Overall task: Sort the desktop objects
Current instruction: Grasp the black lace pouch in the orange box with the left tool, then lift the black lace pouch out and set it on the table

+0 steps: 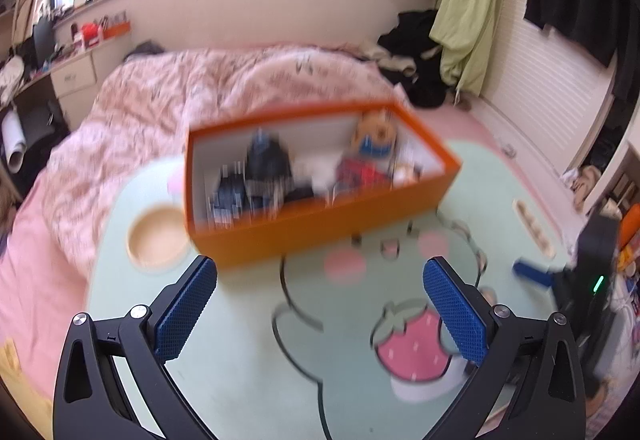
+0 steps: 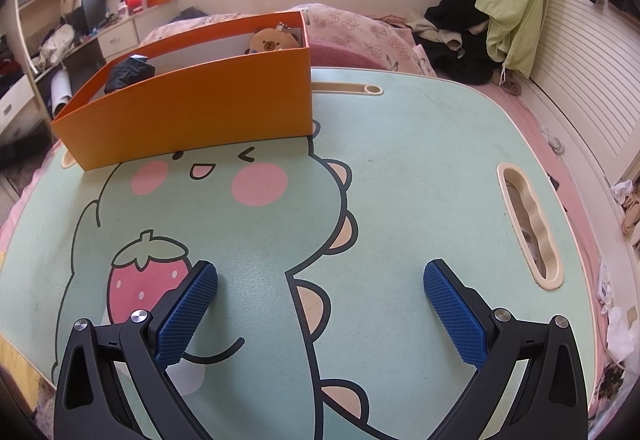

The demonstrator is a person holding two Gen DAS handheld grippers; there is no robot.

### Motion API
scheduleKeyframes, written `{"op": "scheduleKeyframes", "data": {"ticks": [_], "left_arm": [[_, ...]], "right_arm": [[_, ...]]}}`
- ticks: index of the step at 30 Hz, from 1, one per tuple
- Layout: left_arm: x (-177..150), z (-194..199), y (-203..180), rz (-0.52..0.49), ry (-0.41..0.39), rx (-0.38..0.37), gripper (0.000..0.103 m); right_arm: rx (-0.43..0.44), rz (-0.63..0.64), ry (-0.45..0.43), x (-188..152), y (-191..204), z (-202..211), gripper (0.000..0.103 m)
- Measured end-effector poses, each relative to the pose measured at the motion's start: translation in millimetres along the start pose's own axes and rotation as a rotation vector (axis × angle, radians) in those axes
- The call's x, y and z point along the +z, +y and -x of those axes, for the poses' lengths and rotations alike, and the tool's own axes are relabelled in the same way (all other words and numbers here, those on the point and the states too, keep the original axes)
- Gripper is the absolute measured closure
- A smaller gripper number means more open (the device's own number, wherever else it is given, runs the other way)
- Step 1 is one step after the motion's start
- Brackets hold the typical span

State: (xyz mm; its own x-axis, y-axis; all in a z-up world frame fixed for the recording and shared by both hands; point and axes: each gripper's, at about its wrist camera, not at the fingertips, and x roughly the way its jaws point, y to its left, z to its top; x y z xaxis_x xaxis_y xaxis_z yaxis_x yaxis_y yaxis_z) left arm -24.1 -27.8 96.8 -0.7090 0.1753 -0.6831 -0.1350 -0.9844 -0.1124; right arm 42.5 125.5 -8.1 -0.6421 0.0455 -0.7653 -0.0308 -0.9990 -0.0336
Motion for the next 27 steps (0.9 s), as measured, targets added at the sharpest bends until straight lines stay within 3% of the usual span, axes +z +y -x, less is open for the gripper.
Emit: {"op": "scheduleKeyframes", "data": {"ticks": [4, 6, 7, 8, 12, 13, 15, 18, 22, 27], "left_arm": [[53.5, -28.2, 26.5, 0.072, 0.068, -0.036, 0.003], [65.6, -57.2, 35.2, 0.081, 0.150, 0.014, 0.023], [67.2, -69.2, 37.3, 0.081, 0.186, 0.032, 0.042], [67.1, -79.6, 37.6, 0.077, 0.217, 0.031, 0.051], [49.4, -108.9, 44.7, 0.100, 0.269, 0.039, 0.052], [48.3, -111.8, 45.6, 0.101, 0.269, 0.034, 0.060], [48.4, -110.3, 46.1, 0.052, 0.258, -0.008, 0.069], [54.3, -86.5, 53.2, 0.086, 0.193, -0.100, 0.070], [63.1, -24.6, 56.7, 0.116, 0.038, -0.186, 0.070], [32.6, 28.3, 42.1, 0.099, -0.047, -0.314, 0.070]], "right_arm": [[0.003, 0.001, 0.000, 2.1, -1.3, -2.1, 0.000], [0.003, 0.001, 0.000, 2.5, -2.0, -2.4, 0.000], [0.003, 0.000, 0.000, 2.4, -2.2, -2.3, 0.000], [0.003, 0.000, 0.000, 2.3, -2.0, -2.2, 0.000], [0.003, 0.000, -0.001, 2.3, -1.5, -2.3, 0.000], [0.003, 0.000, -0.001, 2.3, -1.5, -2.4, 0.000], [0.003, 0.001, -0.001, 2.1, -1.8, -2.3, 0.000], [0.007, 0.000, -0.001, 1.9, 0.3, -1.9, 0.000], [0.007, 0.000, 0.000, 2.4, 0.3, -2.5, 0.000], [0.008, 0.000, -0.001, 2.2, 0.5, -2.4, 0.000]]}}
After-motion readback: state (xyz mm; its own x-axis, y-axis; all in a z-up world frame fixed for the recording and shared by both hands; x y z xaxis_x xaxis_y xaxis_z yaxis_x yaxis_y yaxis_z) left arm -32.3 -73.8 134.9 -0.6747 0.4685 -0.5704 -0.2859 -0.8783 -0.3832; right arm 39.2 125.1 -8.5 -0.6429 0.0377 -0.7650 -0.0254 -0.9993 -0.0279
